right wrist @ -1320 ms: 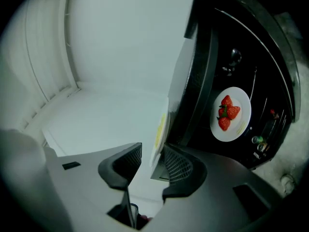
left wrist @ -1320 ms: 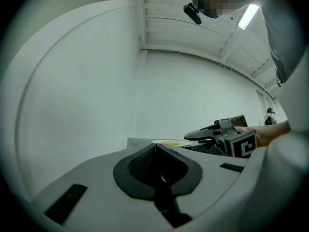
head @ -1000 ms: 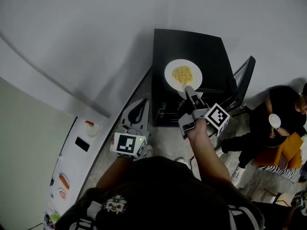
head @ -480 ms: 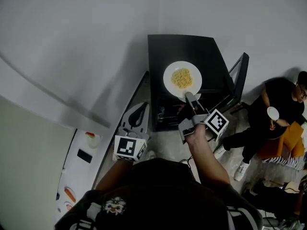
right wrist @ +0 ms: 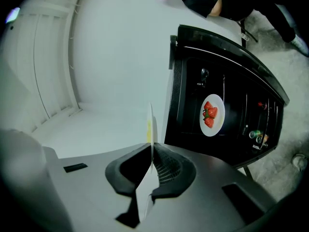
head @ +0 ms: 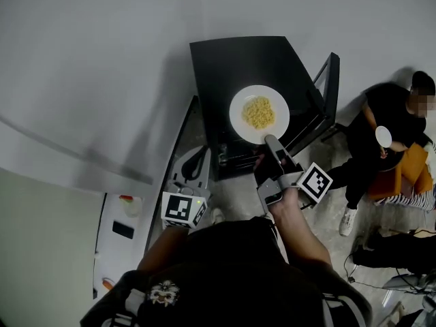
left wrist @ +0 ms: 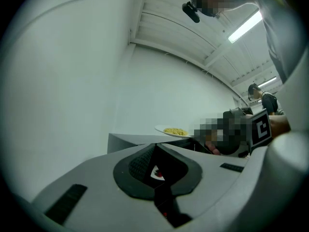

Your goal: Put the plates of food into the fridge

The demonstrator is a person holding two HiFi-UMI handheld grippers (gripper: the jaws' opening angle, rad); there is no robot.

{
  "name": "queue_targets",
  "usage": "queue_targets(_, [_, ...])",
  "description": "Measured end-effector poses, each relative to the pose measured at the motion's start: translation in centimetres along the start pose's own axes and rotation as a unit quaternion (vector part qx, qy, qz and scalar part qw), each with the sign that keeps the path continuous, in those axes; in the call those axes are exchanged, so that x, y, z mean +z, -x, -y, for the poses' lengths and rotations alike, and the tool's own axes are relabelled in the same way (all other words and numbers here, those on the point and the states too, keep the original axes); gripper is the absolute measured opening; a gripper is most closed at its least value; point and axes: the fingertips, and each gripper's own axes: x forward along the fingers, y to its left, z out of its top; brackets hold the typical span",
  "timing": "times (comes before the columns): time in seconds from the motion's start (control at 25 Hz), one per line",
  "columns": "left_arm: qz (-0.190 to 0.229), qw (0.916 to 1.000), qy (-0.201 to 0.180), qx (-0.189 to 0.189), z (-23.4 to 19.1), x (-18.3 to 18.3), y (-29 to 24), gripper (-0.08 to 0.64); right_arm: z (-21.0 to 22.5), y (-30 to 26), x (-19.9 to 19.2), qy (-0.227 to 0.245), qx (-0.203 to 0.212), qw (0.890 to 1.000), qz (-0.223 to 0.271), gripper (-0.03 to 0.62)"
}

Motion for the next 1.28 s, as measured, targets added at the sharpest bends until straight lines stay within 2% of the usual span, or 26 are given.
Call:
queue_targets(0.36, [0.002, 1.0, 0.006, 0.0, 3.6, -0.2, 0.7, 0.023, 0.1, 7.3, 0.7, 0.001, 0.008, 1.0, 0.004, 0.035])
queue_targets(0.68, [-0.036, 0.9988, 0.012, 0.03, 7.4, -2.7, 1.1, 0.023, 3.0, 12.5, 1.8, 0.003, -0.017, 1.0, -0.014, 0.035])
queue_targets(0.84, [-0.046, 0.9982, 0.027, 0.026, 9.2, -4.3, 2.2, 0.023, 5.3, 14.5, 1.2, 0.014, -0.037, 0.999, -0.028, 0.034])
queue_targets(1.0, [-0.059, 0.9974, 0.037, 0.019, 10.5, -5.8, 3.3, 0.023, 8.4, 15.6, 0.1, 0.005, -0.051, 0.998, -0.044, 0.034])
queue_targets(1.28, [-0.086, 0.9949, 0.052, 0.016, 10.3, -9.7, 4.6, 0.023, 15.3, 14.8, -1.5, 0.005, -0.081, 0.995, -0.066, 0.034])
